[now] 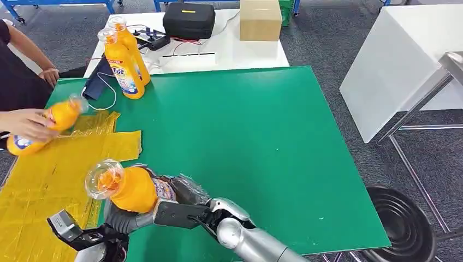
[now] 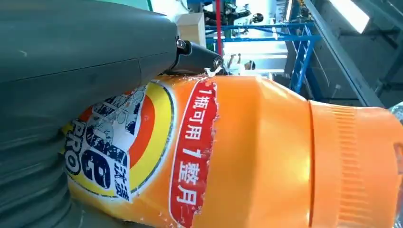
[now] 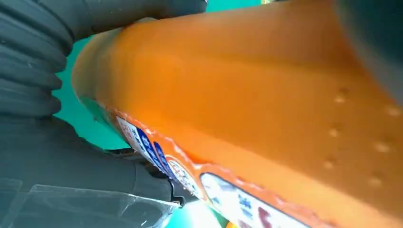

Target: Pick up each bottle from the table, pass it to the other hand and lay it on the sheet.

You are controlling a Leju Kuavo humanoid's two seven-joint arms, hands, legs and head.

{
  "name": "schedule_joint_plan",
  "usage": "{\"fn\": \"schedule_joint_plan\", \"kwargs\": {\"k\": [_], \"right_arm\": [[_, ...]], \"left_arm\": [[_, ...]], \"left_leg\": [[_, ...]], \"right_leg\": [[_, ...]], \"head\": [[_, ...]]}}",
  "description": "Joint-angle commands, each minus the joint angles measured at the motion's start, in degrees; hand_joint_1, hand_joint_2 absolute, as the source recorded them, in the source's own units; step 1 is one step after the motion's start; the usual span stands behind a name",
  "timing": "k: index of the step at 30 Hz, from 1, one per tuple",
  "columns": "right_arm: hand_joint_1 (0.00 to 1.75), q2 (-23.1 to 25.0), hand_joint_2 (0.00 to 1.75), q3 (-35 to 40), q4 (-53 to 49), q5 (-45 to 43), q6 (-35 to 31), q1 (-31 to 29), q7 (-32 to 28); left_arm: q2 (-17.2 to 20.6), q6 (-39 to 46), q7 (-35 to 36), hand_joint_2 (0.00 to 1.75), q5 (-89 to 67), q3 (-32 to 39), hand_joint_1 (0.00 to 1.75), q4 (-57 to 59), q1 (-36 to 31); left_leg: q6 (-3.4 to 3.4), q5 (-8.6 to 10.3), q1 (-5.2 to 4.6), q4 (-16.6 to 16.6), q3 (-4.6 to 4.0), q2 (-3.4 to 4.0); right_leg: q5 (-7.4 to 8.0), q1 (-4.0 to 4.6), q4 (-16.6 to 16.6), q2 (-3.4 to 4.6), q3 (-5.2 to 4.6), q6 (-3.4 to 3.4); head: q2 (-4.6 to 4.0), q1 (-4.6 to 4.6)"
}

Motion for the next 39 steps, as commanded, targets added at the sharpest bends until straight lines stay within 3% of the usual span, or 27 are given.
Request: {"fn": "schedule_joint_plan", "kwargs": {"k": [1, 2, 6, 7, 10, 14, 22, 31, 38, 39], "right_arm": [[0.00, -6.34, 1.75, -6.48, -9.78, 2.89, -3.59, 3.21, -0.33], [0.00, -7.61, 0.00, -8.14, -12.55, 2.56, -4.13, 4.23, -0.93], [0.00, -12.46, 0.00, -15.69, -25.56, 1.87, -6.26, 10.35, -4.22], [0.00, -13.61, 0.00, -17.13, -28.15, 0.78, -6.01, 11.69, -4.93], [0.00, -14.25, 0.00, -17.96, -29.52, 0.22, -5.91, 12.58, -5.76], [0.00, -16.49, 0.00, -18.95, -32.87, -0.78, -6.66, 14.35, -7.70], [0.00, -17.15, 0.00, -16.97, -31.44, -1.27, -5.20, 11.73, -7.63], [0.00, -17.27, 0.00, -16.83, -31.50, -1.31, -5.16, 11.70, -7.60], [0.00, -17.34, 0.00, -15.99, -30.52, -1.73, -4.22, 10.28, -7.00], [0.00, -17.45, 0.00, -15.90, -30.38, -1.74, -4.19, 10.16, -6.95]], "left_arm": [[0.88, 8.64, -0.58, 1.75, -9.10, 0.64, 1.75, -0.96, -0.33], [1.33, 12.29, -0.20, 1.75, -12.70, 1.54, 1.75, -1.06, -0.39], [3.03, 42.49, 4.80, 1.75, -42.34, 7.66, 1.75, 1.76, -0.51], [4.08, 50.97, 9.06, 1.75, -53.97, 9.49, 1.75, 3.76, 0.15], [5.15, 53.69, 9.84, 1.75, -56.33, 10.03, 1.75, 5.46, 0.90], [7.87, 59.55, 18.45, 1.75, -69.49, 13.38, 1.75, 15.10, -1.00], [12.56, 57.72, 25.29, 1.75, -79.92, 12.62, 1.75, 35.57, -8.53], [12.60, 57.38, 25.30, 1.75, -79.76, 12.25, 1.75, 35.87, -8.60], [14.71, 53.08, 27.66, 1.75, -82.24, 9.79, 1.75, 43.61, -11.75], [14.57, 54.16, 26.56, 1.75, -80.72, 9.56, 0.00, 43.89, -11.76]], "left_leg": [[-0.01, -0.04, 0.08, 0.02, 0.09, -0.25], [0.00, 0.00, 0.04, 0.00, 0.03, -0.23], [-0.01, -0.01, 0.06, 0.01, 0.04, -0.34], [-0.01, 0.02, 0.02, -0.03, -0.01, -0.25], [-0.02, -0.01, 0.01, -0.07, 0.09, -0.14], [-0.03, -0.01, 0.00, -0.11, 0.17, -0.22], [-0.03, 0.06, -0.03, -0.11, 0.10, -0.12], [-0.04, -0.06, 0.08, -0.02, 0.22, -0.06], [-0.04, 0.03, 0.00, -0.09, 0.29, 0.00], [-0.09, 0.03, 0.10, -0.06, 0.31, 0.02]], "right_leg": [[-0.05, 0.07, -0.06, -0.13, 0.19, 0.01], [-0.03, 0.03, -0.05, -0.15, 0.12, 0.01], [-0.06, 0.05, -0.06, -0.24, 0.19, 0.01], [-0.02, 0.01, -0.06, -0.18, 0.10, 0.01], [-0.03, -0.01, -0.08, -0.06, 0.15, -0.01], [-0.05, -0.02, -0.10, -0.12, 0.23, -0.02], [0.01, -0.04, -0.06, -0.06, 0.11, -0.02], [-0.03, 0.06, -0.06, 0.05, 0.30, -0.02], [0.03, -0.04, -0.04, 0.04, 0.36, -0.04], [0.09, 0.06, -0.08, 0.16, 0.39, -0.08]], "head": [[0.00, -0.02], [0.00, -0.02], [0.00, -0.02], [0.00, 0.00], [0.00, 0.00], [0.00, -0.02], [0.00, 0.00], [0.00, 0.00], [0.00, -0.02], [0.00, -0.02]]}}
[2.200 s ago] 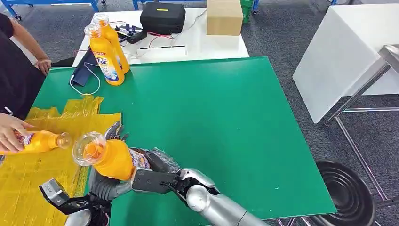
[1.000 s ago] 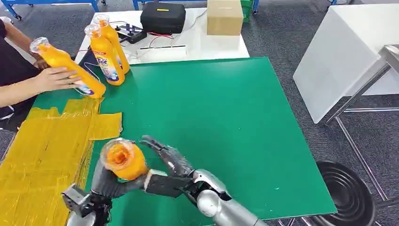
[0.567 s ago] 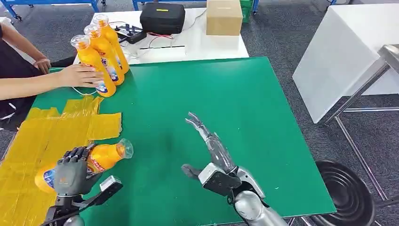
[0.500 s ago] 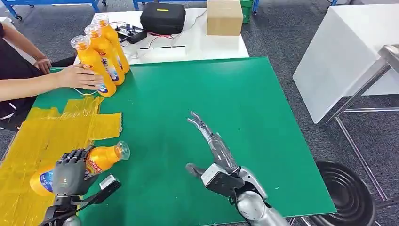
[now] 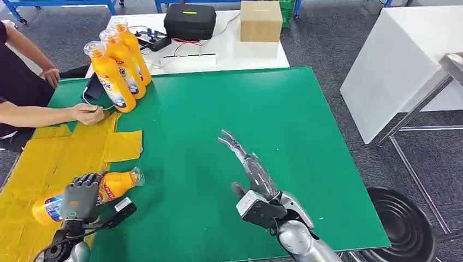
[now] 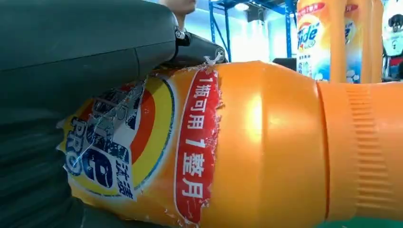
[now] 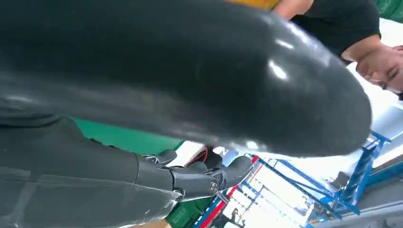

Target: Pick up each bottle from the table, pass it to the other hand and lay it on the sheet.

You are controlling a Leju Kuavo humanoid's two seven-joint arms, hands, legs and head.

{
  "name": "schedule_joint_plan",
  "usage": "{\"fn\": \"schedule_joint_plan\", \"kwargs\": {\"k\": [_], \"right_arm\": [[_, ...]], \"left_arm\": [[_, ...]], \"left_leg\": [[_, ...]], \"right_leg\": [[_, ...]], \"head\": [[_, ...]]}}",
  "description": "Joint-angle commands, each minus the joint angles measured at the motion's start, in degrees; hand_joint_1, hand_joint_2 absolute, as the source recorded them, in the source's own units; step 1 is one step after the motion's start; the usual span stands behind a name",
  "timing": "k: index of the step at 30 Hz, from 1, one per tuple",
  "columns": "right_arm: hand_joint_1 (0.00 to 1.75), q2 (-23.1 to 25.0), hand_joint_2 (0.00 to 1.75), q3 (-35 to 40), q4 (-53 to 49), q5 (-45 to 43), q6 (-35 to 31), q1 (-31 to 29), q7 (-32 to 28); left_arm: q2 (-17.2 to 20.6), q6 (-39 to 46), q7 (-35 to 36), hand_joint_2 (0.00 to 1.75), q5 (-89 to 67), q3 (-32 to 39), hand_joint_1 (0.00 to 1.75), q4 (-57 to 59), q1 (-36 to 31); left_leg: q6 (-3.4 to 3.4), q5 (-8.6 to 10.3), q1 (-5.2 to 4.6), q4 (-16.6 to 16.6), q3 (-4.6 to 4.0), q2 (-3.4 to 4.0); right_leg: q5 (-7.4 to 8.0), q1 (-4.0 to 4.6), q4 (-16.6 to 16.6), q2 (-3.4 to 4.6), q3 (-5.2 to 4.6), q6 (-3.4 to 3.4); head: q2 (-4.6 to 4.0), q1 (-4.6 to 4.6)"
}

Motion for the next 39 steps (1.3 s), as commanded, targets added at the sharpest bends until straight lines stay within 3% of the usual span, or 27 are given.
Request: {"fn": "schedule_joint_plan", "kwargs": {"k": [1, 4, 20, 26, 39], "right_arm": [[0.00, -1.51, 0.00, 1.30, 1.53, -0.36, 0.61, -3.04, 0.62], [0.00, -1.79, 0.00, 1.03, 1.36, -0.33, 0.53, -2.59, 0.65], [0.00, -1.81, 0.00, 1.12, 2.12, 0.03, 1.01, -2.72, 0.78], [0.00, -2.03, 0.00, 1.10, 2.01, 0.27, 0.98, -1.98, 0.78], [0.00, -2.03, 0.00, 1.10, 2.01, 0.27, 0.98, -1.98, 0.78]], "left_arm": [[1.68, -2.32, -1.06, 1.75, 1.68, -3.37, 0.00, 12.28, -2.69], [1.14, -3.62, -5.98, 1.75, 8.48, -3.51, 0.00, 8.49, -1.15], [1.47, -5.75, -8.58, 1.75, 11.50, -5.66, 0.00, 1.70, 1.79], [0.45, -3.92, -12.65, 1.75, 16.67, -4.86, 0.00, -0.89, 2.63], [0.45, -3.92, -12.65, 1.75, 16.67, -4.86, 0.00, -0.89, 2.63]], "left_leg": [[-0.04, 0.04, -0.01, -0.09, 0.21, 0.07], [-0.04, 0.04, 0.01, -0.09, 0.30, 0.06], [-0.08, 0.08, 0.02, -0.08, 0.38, 0.06], [-0.06, 0.08, 0.00, -0.07, 0.40, -0.01], [-0.07, 0.08, 0.03, -0.06, 0.33, -0.05]], "right_leg": [[0.05, -0.02, -0.03, 0.15, 0.17, -0.05], [0.06, 0.02, -0.04, 0.14, 0.28, -0.04], [0.04, 0.04, -0.03, 0.17, 0.34, -0.03], [0.01, -0.02, -0.01, 0.06, 0.36, -0.03], [0.01, 0.03, -0.03, 0.03, 0.27, -0.03]], "head": [[0.02, 0.00], [0.00, -0.02], [0.00, 0.00], [0.00, 0.02], [0.00, 0.02]]}}
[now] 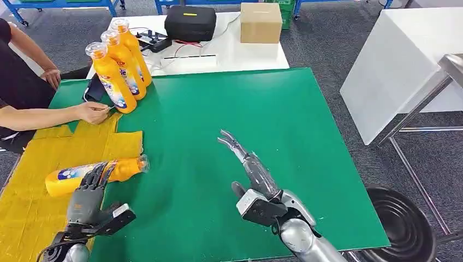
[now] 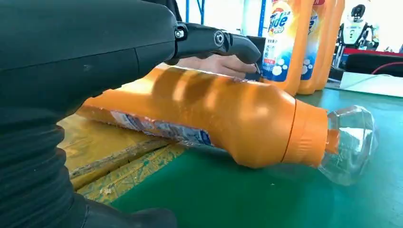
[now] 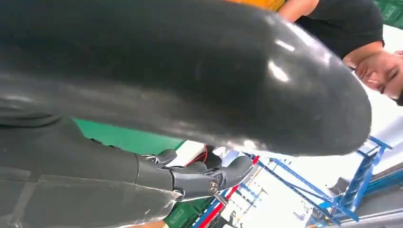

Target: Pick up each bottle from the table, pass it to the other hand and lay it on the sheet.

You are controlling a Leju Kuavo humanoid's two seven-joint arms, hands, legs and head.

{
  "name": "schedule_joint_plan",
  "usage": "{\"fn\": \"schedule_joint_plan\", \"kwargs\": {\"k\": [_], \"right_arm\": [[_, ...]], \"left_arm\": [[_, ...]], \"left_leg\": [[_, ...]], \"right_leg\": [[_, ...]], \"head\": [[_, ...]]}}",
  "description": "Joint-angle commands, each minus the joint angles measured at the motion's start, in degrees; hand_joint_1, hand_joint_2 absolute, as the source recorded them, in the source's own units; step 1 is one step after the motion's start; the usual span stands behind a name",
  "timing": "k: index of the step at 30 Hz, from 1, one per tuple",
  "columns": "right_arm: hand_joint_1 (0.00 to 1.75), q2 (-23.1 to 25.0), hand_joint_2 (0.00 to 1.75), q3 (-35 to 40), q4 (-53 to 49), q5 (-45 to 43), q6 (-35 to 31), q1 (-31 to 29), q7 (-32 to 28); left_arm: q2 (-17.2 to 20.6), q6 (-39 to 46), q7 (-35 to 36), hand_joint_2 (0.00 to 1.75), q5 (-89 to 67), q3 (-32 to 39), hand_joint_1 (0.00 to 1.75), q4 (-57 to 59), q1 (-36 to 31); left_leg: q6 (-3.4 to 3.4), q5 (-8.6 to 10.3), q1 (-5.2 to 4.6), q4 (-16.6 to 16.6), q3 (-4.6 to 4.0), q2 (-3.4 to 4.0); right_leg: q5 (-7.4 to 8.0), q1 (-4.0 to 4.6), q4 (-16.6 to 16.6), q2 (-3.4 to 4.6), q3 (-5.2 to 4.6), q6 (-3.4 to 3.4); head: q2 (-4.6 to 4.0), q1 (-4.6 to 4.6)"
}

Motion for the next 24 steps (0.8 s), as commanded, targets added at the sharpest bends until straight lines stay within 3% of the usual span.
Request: {"fn": "schedule_joint_plan", "kwargs": {"k": [1, 12, 15, 16, 17, 18, 19, 21, 24], "right_arm": [[0.00, -1.07, 0.00, 0.79, 2.01, 0.18, 0.21, -1.37, 0.23], [0.00, -1.54, 0.00, 0.88, 1.78, 0.58, -0.03, -0.93, 0.13], [0.00, -0.77, 0.00, -0.19, 1.26, 1.37, -1.19, 0.54, -0.12], [0.00, 7.32, 0.00, -7.10, -2.97, 13.31, -16.68, 9.41, -9.44], [0.00, 11.03, 0.00, -7.43, -8.26, 19.04, -26.50, 16.06, -12.86], [0.00, 11.56, 0.00, -4.95, -11.70, 21.02, -28.68, 20.01, -13.33], [0.00, 11.60, 0.00, -2.53, -13.67, 21.59, -32.11, 22.33, -13.63], [0.00, 9.61, 0.00, 2.47, -14.49, 20.81, -37.32, 23.35, -12.92], [0.00, 8.63, 0.00, 2.78, -12.84, 15.87, -35.72, 21.86, -13.85]], "left_arm": [[-0.82, -0.54, 0.03, 1.75, 0.13, -1.50, 0.00, 1.26, 0.52], [-2.44, 1.52, -0.85, 1.75, 1.59, -0.82, 0.00, -4.19, 2.00], [-5.79, -3.43, -9.75, 1.75, 19.48, 1.02, 0.00, -8.74, 2.68], [-12.42, -21.76, -20.11, 0.00, 39.32, 3.42, 0.00, -24.84, 7.87], [-19.06, -43.36, -19.68, 0.00, 60.92, 1.68, 0.00, -33.69, 13.47], [-22.47, -46.75, -18.47, 0.00, 59.78, -2.36, 0.00, -39.91, 17.78], [-23.88, -44.71, -18.90, 0.00, 59.12, -7.33, 0.00, -43.29, 20.80], [-21.16, -37.67, -20.00, 0.00, 60.11, -16.45, 0.00, -45.18, 22.94], [-18.66, -36.69, -20.11, 0.00, 63.19, -16.74, 0.00, -44.27, 21.71]], "left_leg": [[-0.02, -0.02, 0.07, 0.00, -0.01, -0.02], [-0.01, -0.01, 0.04, 0.02, -0.08, -0.06], [0.00, 0.00, 0.03, 0.02, -0.16, -0.09], [0.00, -0.02, 0.06, 0.04, -0.17, -0.12], [0.01, -0.01, 0.04, 0.04, -0.21, -0.18], [0.01, -0.04, 0.04, 0.07, -0.32, -0.24], [0.04, -0.15, 0.02, 0.11, -0.26, -0.38], [0.06, -0.30, -0.01, 0.16, -0.23, -0.35], [0.13, -0.48, -0.06, 0.13, -0.29, -0.02]], "right_leg": [[0.04, 0.07, -0.08, 0.12, 0.01, -0.01], [0.01, 0.04, -0.04, 0.03, -0.07, 0.00], [0.01, 0.03, -0.04, -0.02, -0.14, 0.01], [0.00, 0.07, -0.06, -0.01, -0.13, 0.01], [-0.01, 0.05, -0.05, -0.09, -0.18, 0.01], [-0.08, 0.05, -0.02, -0.19, -0.27, 0.02], [-0.22, 0.04, 0.00, -0.29, -0.20, 0.06], [-0.33, 0.03, 0.04, -0.24, -0.17, 0.10], [-0.34, -0.02, 0.00, 0.06, -0.27, 0.15]], "head": [[0.00, 0.00], [0.00, 0.02], [0.00, 0.02], [0.00, 0.00], [0.00, 0.02], [0.00, 0.00], [0.00, 0.02], [0.00, 0.00], [0.00, 0.06]]}}
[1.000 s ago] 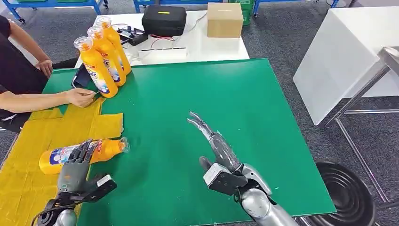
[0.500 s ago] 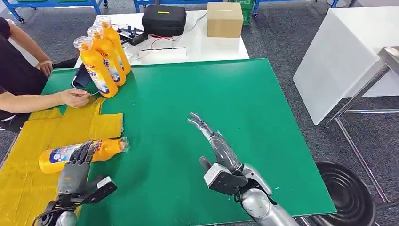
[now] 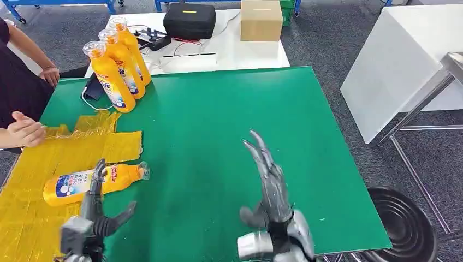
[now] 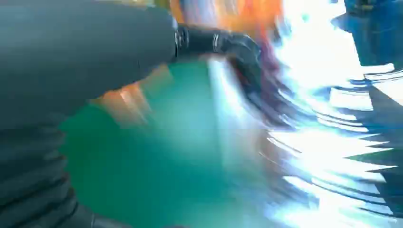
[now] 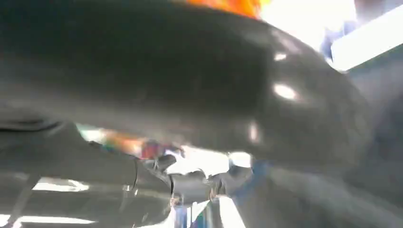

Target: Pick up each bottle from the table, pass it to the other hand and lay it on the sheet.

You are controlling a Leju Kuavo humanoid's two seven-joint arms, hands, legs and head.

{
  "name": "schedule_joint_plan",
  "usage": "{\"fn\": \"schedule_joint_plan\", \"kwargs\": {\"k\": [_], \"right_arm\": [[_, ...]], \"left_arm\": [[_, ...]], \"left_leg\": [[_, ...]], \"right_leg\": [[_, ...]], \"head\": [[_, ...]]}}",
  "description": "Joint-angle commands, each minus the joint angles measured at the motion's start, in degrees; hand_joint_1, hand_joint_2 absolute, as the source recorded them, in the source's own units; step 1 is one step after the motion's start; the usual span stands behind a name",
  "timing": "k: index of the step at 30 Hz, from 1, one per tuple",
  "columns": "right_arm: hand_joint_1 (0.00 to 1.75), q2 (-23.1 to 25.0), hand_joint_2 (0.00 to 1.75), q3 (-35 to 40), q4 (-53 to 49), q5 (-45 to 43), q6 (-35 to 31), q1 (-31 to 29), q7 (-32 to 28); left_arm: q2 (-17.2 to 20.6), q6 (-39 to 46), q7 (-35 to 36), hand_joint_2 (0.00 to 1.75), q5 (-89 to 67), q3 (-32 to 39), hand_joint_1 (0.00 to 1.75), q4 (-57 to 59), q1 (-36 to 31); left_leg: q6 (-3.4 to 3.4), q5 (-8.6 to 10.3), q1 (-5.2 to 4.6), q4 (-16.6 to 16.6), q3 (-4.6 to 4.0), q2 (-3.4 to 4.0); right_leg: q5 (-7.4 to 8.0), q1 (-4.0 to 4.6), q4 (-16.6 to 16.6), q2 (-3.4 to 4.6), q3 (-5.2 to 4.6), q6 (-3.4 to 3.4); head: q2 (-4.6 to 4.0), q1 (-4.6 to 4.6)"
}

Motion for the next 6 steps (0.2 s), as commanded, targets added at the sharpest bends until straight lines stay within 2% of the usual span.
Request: {"fn": "schedule_joint_plan", "kwargs": {"k": [1, 6], "right_arm": [[0.00, 1.67, 0.00, 4.33, -4.99, -6.64, -2.99, 7.14, -1.66], [0.00, 2.90, 0.00, 2.21, -3.86, -8.08, 0.79, 7.25, -3.86]], "left_arm": [[-4.91, 2.06, -2.03, 0.00, 0.90, -13.32, 0.00, -18.08, 7.62], [-5.55, -1.88, -2.03, 0.00, 1.36, -11.10, 0.00, -17.17, 6.88]], "left_leg": [[0.02, -0.25, 0.10, 0.07, 0.11, 0.07], [0.08, -0.29, 0.05, 0.06, 0.04, 0.06]], "right_leg": [[-0.07, 0.08, -0.05, 0.15, 0.14, 0.02], [0.00, 0.04, -0.12, 0.21, 0.08, -0.06]], "head": [[0.00, 0.11], [0.00, 0.02]]}}
